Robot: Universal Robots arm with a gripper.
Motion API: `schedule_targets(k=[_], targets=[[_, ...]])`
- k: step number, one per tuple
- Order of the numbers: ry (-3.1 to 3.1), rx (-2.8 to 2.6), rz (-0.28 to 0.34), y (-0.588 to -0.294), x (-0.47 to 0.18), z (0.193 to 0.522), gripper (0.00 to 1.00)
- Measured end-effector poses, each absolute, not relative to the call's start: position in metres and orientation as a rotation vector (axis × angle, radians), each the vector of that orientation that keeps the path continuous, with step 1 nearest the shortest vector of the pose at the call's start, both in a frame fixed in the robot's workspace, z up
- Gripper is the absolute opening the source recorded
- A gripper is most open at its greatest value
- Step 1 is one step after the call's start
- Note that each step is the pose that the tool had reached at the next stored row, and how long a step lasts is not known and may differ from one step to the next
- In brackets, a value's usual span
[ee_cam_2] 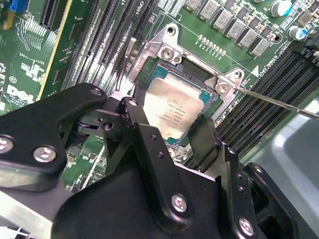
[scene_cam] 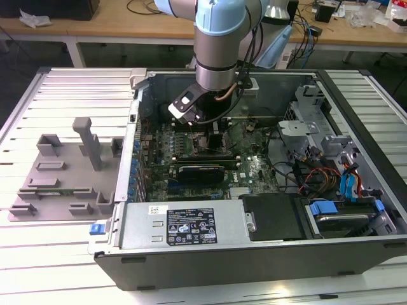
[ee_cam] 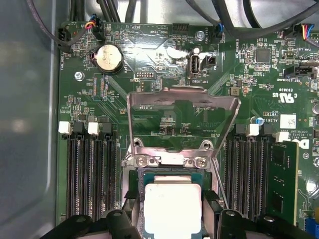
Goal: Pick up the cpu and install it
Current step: 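Place the cpu into insertion slot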
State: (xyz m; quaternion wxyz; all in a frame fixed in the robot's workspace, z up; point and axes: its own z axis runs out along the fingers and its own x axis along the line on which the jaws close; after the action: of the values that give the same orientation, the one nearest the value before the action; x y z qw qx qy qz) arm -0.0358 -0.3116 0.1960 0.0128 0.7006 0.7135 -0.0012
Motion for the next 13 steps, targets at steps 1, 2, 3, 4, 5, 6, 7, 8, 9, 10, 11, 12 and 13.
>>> schedule_targets(k=[1, 2, 3, 4, 5, 6, 7, 8, 9, 10, 11, 12, 13], targets=[[2.223, 2.184, -0.004, -0.3115, -0.0359, 0.1960, 0.61], [2.222, 2.184, -0.004, -0.3115, -0.0359, 0.1960, 0.61], [2.222, 2.185, -0.004, -0.3114, -0.0361, 0.1961, 0.61], [2.222, 2.185, -0.004, -0.3111, -0.0360, 0.1961, 0.61], [2.222, 2.185, -0.004, -0.3110, -0.0360, 0.1961, 0.61], [2.222, 2.185, -0.004, -0.3110, -0.0360, 0.1963, 0.61], [2.222, 2.185, -0.004, -0.3110, -0.0360, 0.1969, 0.61], [2.222, 2.185, -0.004, -0.3110, -0.0360, 0.1975, 0.61], [2.222, 2.185, -0.004, -0.3110, -0.0360, 0.1976, 0.61], [2.222, 2.185, -0.003, -0.3110, -0.0360, 0.1976, 0.61], [2.222, 2.185, -0.003, -0.3110, -0.0361, 0.1977, 0.61], [2.222, 2.186, -0.003, -0.3110, -0.0361, 0.1977, 0.61], [2.222, 2.186, -0.002, -0.3110, -0.0361, 0.1978, 0.61]])
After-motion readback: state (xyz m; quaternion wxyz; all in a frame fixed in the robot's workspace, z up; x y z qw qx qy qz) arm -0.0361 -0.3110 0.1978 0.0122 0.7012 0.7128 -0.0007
